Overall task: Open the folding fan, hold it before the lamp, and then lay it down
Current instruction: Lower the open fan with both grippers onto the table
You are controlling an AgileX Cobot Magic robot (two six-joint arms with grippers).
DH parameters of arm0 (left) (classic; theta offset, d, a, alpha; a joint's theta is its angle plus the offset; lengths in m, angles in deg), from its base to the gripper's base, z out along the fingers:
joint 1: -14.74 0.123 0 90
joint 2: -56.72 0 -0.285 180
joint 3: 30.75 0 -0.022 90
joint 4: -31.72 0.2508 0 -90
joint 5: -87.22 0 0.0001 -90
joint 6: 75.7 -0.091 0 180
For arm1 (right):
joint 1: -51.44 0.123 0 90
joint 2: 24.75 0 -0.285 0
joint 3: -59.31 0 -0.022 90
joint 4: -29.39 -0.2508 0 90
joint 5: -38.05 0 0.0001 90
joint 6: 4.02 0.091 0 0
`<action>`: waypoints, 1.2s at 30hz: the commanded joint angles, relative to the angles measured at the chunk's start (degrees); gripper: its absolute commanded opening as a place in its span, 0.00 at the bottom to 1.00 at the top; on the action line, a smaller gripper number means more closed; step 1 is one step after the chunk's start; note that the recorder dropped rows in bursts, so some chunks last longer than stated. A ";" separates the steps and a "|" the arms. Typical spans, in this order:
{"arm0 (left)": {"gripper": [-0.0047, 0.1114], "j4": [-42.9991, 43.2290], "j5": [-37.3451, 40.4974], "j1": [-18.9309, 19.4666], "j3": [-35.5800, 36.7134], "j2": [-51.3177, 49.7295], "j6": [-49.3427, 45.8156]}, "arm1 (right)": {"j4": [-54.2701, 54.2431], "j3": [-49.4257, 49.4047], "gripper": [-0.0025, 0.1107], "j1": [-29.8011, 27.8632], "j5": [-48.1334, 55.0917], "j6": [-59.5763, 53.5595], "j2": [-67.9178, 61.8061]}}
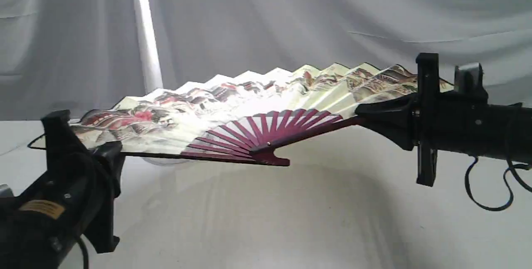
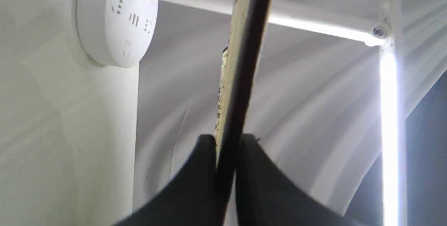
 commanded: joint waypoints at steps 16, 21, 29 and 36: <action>0.04 -5.49 -4.88 -8.17 -16.29 -20.67 4.22 | 2.44 -8.33 0.02 -16.85 2.06 -8.68 -0.20; 0.04 -3.74 -4.88 -8.54 -21.22 -24.43 4.22 | 3.08 -8.33 0.02 -19.53 2.84 -8.68 -3.04; 0.04 -4.80 -4.83 -8.52 -23.16 -27.76 5.90 | 1.16 -8.33 0.02 -19.83 4.36 -12.16 -11.77; 0.04 -5.09 -4.93 -8.52 -23.16 -30.47 7.20 | 1.16 -7.93 0.02 -19.83 6.05 -15.19 -17.13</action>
